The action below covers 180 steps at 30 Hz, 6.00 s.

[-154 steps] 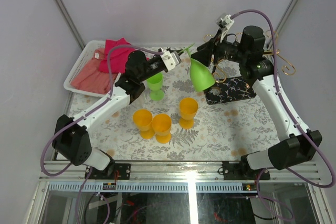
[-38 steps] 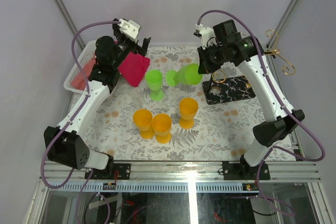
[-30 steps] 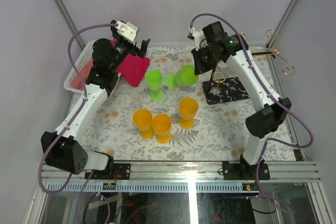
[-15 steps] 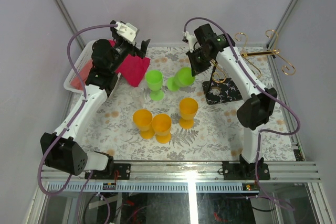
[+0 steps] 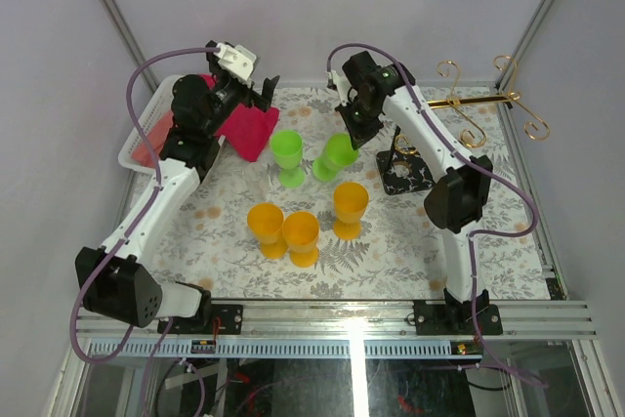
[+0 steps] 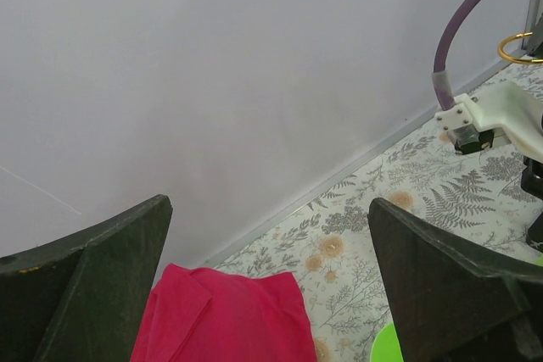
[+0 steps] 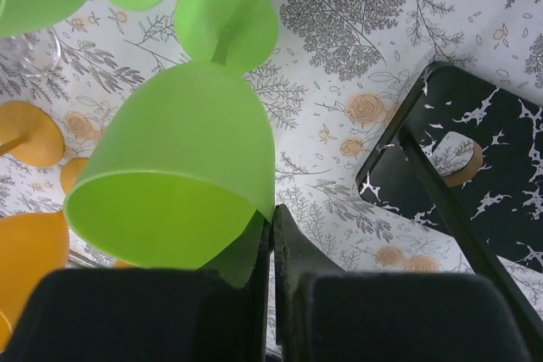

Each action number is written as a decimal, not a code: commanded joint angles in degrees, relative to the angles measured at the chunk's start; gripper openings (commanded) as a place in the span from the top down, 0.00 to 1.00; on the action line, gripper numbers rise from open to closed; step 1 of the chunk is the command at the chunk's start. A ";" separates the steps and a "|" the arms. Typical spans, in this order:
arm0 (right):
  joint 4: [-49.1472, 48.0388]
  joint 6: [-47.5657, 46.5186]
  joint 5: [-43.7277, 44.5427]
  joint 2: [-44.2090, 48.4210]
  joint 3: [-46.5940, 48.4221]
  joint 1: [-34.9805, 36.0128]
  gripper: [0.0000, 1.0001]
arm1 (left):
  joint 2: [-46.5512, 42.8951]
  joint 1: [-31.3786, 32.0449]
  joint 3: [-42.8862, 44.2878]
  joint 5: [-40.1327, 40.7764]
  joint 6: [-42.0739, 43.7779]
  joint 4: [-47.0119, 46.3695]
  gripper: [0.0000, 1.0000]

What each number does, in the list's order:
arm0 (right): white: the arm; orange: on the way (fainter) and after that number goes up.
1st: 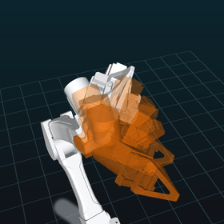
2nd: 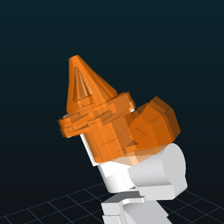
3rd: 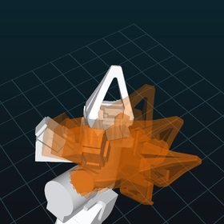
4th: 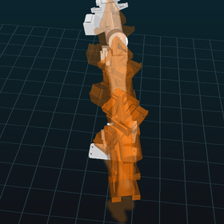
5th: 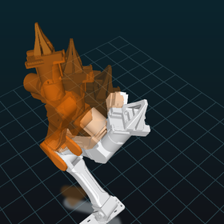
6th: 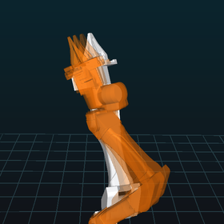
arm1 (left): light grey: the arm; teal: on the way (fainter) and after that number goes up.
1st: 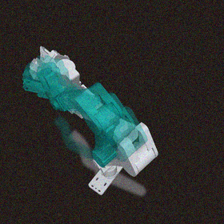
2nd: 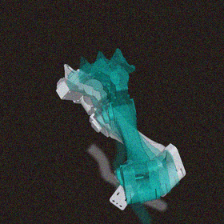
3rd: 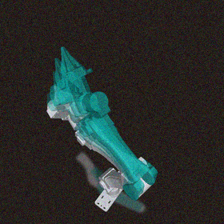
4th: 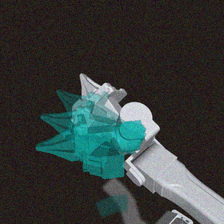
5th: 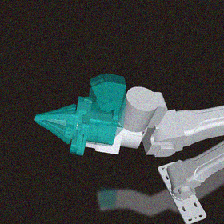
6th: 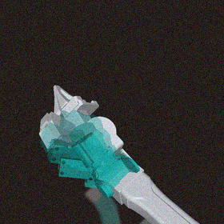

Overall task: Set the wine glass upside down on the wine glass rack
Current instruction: Place the wine glass at the center of the board, then adjust the wine rack at the center of the board.

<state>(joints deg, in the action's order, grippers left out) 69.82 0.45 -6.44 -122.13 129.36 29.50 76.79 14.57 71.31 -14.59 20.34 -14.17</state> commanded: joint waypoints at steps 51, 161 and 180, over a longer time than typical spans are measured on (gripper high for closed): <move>-17.13 1.95 7.27 17.86 -6.85 1.92 0.00 | -3.06 -0.30 -1.53 0.25 -0.70 -3.54 0.00; -17.22 17.25 16.55 23.21 -10.46 -45.18 0.01 | 6.63 -1.65 3.69 10.13 -2.39 -8.26 0.00; -14.83 15.76 16.55 16.91 -5.02 -45.33 0.01 | 7.54 -1.66 3.03 10.76 -1.99 -6.92 0.00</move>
<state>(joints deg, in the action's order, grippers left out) 54.94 17.23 7.99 -106.89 122.13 -16.16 83.74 13.39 74.15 -4.67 17.72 -19.38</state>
